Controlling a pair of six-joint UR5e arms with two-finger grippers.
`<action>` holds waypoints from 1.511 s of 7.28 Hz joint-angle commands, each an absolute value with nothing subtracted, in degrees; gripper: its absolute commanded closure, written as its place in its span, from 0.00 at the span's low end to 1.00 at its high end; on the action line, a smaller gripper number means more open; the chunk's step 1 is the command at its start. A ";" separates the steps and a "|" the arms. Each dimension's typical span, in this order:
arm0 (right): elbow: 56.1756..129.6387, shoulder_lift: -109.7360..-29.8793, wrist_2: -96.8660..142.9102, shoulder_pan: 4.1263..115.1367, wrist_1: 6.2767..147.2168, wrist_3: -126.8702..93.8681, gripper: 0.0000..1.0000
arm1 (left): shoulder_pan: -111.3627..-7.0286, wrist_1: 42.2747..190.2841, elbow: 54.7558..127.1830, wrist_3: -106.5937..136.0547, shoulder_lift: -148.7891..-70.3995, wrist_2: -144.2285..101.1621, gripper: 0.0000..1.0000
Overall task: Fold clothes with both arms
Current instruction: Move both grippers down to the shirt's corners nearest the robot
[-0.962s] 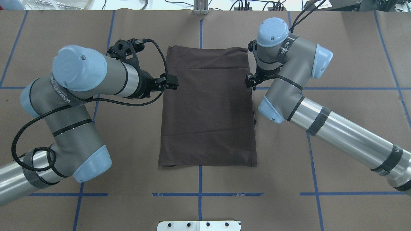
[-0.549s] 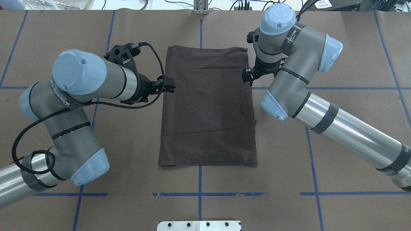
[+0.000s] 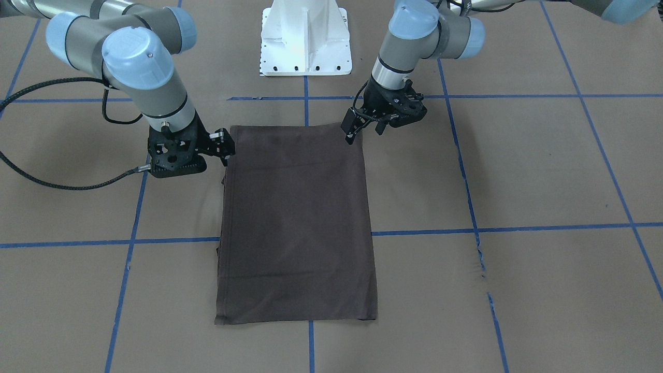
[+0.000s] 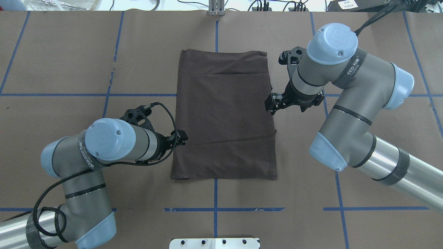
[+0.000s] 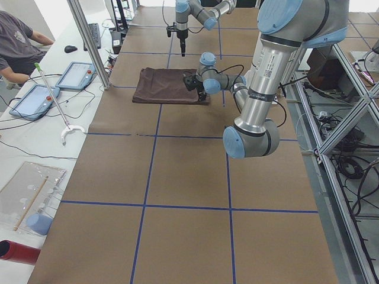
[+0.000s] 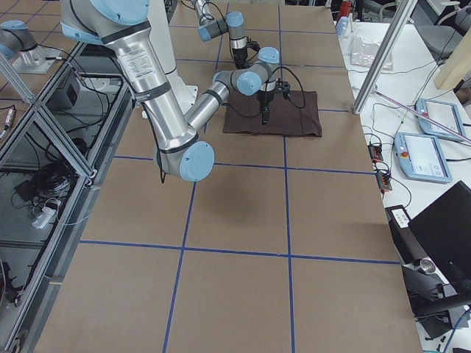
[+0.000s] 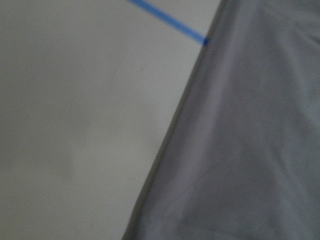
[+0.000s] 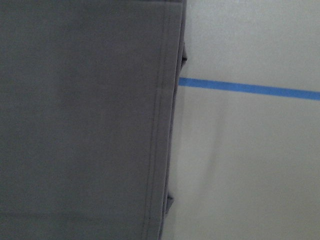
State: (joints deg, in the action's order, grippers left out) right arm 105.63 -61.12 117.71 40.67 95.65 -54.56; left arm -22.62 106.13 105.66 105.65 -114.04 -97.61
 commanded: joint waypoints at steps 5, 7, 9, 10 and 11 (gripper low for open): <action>109.60 -61.79 118.12 38.50 95.54 -59.50 0.00 | -16.96 102.13 101.60 109.42 -117.94 -94.40 0.16; 109.51 -61.79 118.12 38.50 95.54 -59.50 0.00 | -16.96 102.13 101.69 110.12 -117.95 -94.31 0.55; 109.42 -61.70 118.12 38.50 95.54 -59.50 0.00 | -16.79 102.13 102.04 109.95 -117.95 -94.39 0.94; 109.42 -61.79 118.12 38.50 95.54 -59.59 0.00 | -16.96 102.04 102.56 109.69 -117.86 -94.39 1.00; 109.51 -61.79 118.12 38.50 95.54 -59.59 0.00 | -16.96 102.04 102.74 109.51 -117.86 -94.48 1.00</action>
